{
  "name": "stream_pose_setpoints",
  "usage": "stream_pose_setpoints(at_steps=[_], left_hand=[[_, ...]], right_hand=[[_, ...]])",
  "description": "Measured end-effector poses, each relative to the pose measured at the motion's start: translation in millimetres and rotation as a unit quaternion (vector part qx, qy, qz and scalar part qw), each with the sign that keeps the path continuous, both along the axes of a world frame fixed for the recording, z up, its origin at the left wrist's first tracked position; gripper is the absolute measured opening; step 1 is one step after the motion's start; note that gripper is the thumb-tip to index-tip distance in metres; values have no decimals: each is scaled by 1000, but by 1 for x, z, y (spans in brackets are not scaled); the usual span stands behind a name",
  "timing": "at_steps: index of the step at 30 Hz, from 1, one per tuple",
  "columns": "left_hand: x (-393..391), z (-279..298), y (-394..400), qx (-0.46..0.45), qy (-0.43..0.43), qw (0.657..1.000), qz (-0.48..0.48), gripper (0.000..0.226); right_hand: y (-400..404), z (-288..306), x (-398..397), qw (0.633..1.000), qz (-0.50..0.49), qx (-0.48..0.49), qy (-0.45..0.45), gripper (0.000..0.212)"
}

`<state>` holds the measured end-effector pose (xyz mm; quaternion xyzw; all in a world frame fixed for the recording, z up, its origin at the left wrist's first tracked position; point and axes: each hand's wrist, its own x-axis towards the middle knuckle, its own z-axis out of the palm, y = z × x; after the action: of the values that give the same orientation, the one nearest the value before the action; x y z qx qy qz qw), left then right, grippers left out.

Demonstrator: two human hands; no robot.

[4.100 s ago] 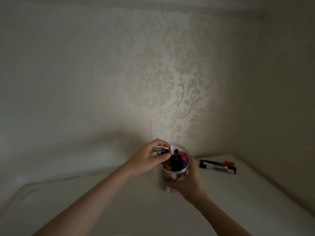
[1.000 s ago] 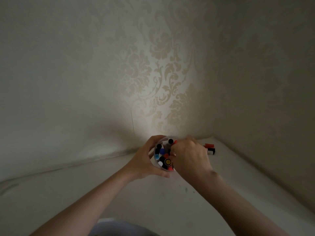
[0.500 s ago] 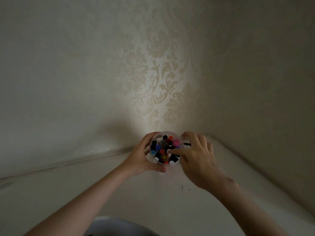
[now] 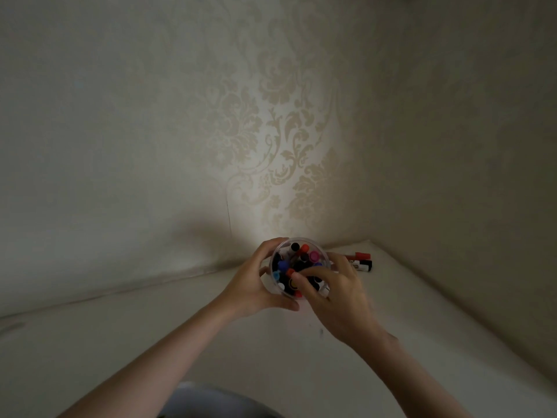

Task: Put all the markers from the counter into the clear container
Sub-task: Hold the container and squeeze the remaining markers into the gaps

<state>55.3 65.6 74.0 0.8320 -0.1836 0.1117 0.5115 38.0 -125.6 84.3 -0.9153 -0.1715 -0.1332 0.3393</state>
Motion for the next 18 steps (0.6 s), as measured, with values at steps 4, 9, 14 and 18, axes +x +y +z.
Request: stream_pose_setpoints(at_steps=[4, 9, 14, 18], left_hand=[[0, 0, 3, 9, 2, 1000, -2, 105], [3, 2, 4, 34, 8, 999, -11, 106], [4, 5, 4, 41, 13, 999, -16, 104], [5, 4, 7, 38, 13, 999, -16, 104]], right_hand=[[3, -1, 0, 998, -18, 11, -66, 50], [15, 23, 15, 989, -41, -75, -124, 28], [32, 32, 31, 970, -59, -219, -89, 31], [34, 33, 32, 954, -58, -279, -92, 33]])
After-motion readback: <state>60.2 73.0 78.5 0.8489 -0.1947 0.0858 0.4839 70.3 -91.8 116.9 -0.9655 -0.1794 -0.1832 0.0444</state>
